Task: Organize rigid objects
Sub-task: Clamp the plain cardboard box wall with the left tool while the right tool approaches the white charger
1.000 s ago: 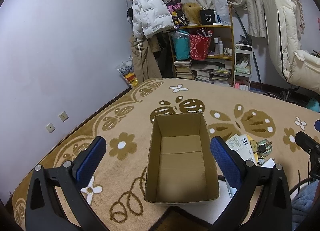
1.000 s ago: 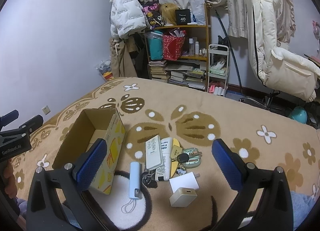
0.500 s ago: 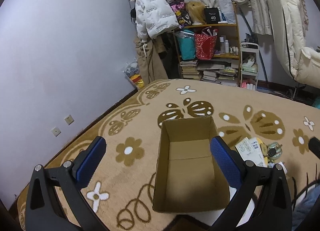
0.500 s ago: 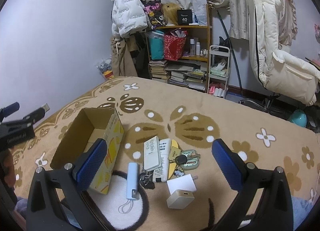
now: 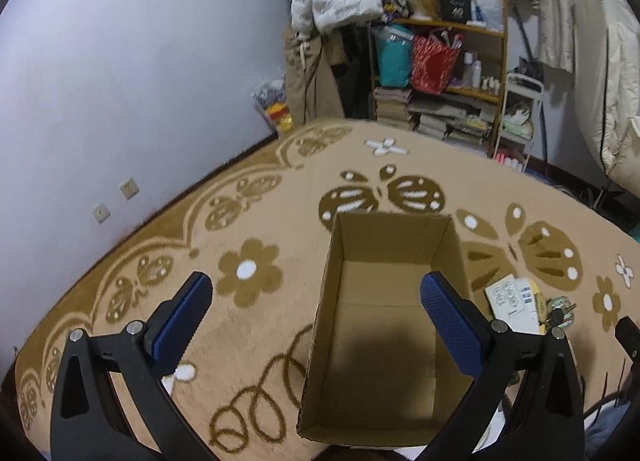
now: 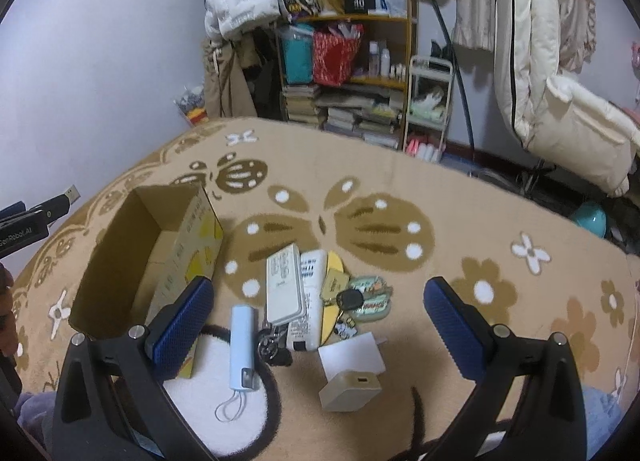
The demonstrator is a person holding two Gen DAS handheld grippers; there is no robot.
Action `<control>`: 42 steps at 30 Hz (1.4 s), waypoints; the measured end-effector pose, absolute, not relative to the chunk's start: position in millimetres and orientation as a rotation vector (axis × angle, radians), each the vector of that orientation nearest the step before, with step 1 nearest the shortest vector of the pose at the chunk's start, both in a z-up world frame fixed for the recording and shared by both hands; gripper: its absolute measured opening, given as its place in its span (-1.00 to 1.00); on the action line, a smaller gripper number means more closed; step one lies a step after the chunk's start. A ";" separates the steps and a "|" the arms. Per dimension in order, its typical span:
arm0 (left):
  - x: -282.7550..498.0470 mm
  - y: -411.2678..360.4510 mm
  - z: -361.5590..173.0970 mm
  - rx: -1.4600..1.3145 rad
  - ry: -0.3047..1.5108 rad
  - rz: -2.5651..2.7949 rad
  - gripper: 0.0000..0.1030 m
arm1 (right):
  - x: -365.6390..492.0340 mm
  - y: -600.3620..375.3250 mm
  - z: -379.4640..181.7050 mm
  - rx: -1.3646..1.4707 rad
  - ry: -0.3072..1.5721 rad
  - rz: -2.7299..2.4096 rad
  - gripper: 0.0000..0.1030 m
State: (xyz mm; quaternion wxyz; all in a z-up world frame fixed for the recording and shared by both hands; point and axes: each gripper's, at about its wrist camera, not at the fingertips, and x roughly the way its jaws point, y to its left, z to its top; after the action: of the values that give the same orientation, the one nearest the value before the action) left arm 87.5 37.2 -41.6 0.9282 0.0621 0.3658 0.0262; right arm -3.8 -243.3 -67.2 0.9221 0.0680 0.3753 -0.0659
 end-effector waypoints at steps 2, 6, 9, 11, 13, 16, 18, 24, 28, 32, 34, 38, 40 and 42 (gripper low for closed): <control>94.6 39.5 -52.9 0.119 0.790 0.068 1.00 | 2.3 -243.7 -76.1 0.146 0.811 -0.142 1.00; 106.4 44.7 -74.2 0.097 0.868 0.087 1.00 | 12.0 -250.7 -96.2 0.181 0.893 -0.167 1.00; 112.1 46.1 -85.1 0.099 0.911 0.100 0.99 | 15.9 -259.5 -107.8 0.215 0.941 -0.191 1.00; 114.5 48.3 -91.3 0.102 0.930 0.111 0.99 | 17.4 -264.3 -113.8 0.238 0.967 -0.207 1.00; 116.7 49.0 -97.6 0.115 0.953 0.126 0.96 | 19.9 -268.4 -119.8 0.250 0.995 -0.222 1.00; 121.4 51.9 -107.1 0.151 0.989 0.176 0.89 | 24.7 -270.0 -128.6 0.243 1.040 -0.235 1.00; 122.7 54.0 -111.7 0.169 1.010 0.206 0.88 | 26.1 -269.1 -135.0 0.233 1.071 -0.238 1.00; 130.7 60.4 -127.9 0.169 1.074 0.201 0.51 | 30.0 -266.5 -157.4 0.182 1.169 -0.258 1.00; 133.0 59.9 -137.3 0.175 1.122 0.187 -0.07 | 32.3 -269.5 -169.4 0.158 1.215 -0.277 1.00; 134.1 64.5 -143.2 0.086 1.166 0.146 -0.43 | 32.3 -275.3 -178.4 0.185 1.261 -0.307 1.00; 134.5 63.5 -143.3 0.078 1.171 0.128 -0.57 | 31.6 -276.7 -181.8 0.226 1.281 -0.287 1.00; 134.5 56.7 -144.4 0.093 1.171 0.099 -0.80 | 31.3 -276.6 -188.7 0.287 1.314 -0.249 0.98; 133.9 52.4 -144.6 0.120 1.166 0.100 -0.81 | 31.4 -277.0 -193.2 0.289 1.335 -0.249 0.90; 133.9 51.6 -144.1 0.125 1.165 0.101 -0.81 | 31.8 -278.7 -197.6 0.317 1.352 -0.240 0.83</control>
State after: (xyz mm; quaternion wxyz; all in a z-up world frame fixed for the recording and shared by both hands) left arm 133.9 51.6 -144.1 0.8321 0.0592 0.5494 0.0474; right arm 31.8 -278.7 -197.6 0.7619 0.1456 0.6214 -0.1103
